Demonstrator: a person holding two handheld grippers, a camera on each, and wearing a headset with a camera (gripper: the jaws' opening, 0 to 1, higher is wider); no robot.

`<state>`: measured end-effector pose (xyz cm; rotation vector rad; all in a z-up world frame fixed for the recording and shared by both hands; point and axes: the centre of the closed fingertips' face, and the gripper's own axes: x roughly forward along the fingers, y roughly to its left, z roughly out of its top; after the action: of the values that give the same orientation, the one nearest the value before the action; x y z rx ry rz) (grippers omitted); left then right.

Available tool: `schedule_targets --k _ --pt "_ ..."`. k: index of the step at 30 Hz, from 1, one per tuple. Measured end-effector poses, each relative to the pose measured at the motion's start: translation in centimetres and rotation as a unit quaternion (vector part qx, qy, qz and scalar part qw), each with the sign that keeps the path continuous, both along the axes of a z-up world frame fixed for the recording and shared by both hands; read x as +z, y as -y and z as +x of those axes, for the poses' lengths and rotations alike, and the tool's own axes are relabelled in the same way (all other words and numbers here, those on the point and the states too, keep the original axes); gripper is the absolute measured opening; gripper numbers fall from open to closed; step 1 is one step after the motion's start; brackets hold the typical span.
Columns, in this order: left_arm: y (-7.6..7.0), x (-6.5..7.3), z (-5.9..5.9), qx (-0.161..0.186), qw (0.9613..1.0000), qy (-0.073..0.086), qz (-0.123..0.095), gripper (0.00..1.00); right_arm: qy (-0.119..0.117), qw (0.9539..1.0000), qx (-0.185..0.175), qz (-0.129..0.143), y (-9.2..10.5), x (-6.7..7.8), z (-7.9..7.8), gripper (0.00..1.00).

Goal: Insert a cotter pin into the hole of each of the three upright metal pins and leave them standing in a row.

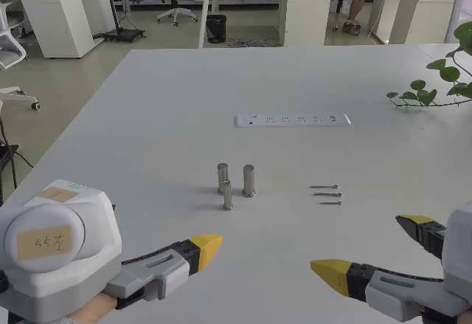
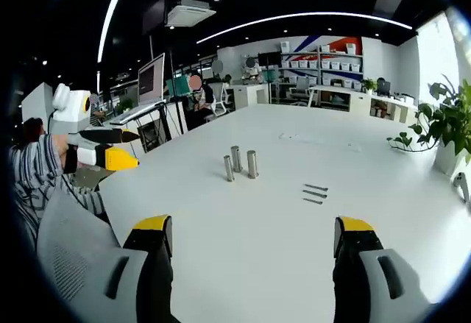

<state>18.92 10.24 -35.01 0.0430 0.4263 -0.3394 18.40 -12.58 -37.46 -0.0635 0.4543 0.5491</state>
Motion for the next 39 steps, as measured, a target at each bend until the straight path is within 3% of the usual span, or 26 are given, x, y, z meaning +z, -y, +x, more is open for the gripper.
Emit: schedule_targets --k 10,14,30,36,39 --pt "-0.19 -0.07 -0.07 0.004 1.0 -0.005 -0.007 0.88 0.002 1.0 -0.003 0.005 0.06 0.29 0.17 0.89" --pt "-0.16 -0.31 -0.22 -0.002 0.9999 -0.009 0.007 0.88 0.004 1.0 -0.002 0.006 0.02 0.44 0.19 0.89" --pt "0.05 -0.15 -0.27 -0.004 1.0 -0.004 0.001 0.88 0.003 1.0 -0.003 0.0 0.21 0.42 -0.09 0.89" --pt "-0.02 -0.09 -0.35 -0.006 0.9999 0.0 0.01 0.87 0.002 0.9998 -0.006 0.02 0.07 0.85 -0.09 0.89" --pt "-0.03 -0.13 -0.42 -0.004 1.0 -0.001 0.007 0.87 0.004 0.9999 -0.003 0.017 -0.01 0.97 -0.08 0.89"
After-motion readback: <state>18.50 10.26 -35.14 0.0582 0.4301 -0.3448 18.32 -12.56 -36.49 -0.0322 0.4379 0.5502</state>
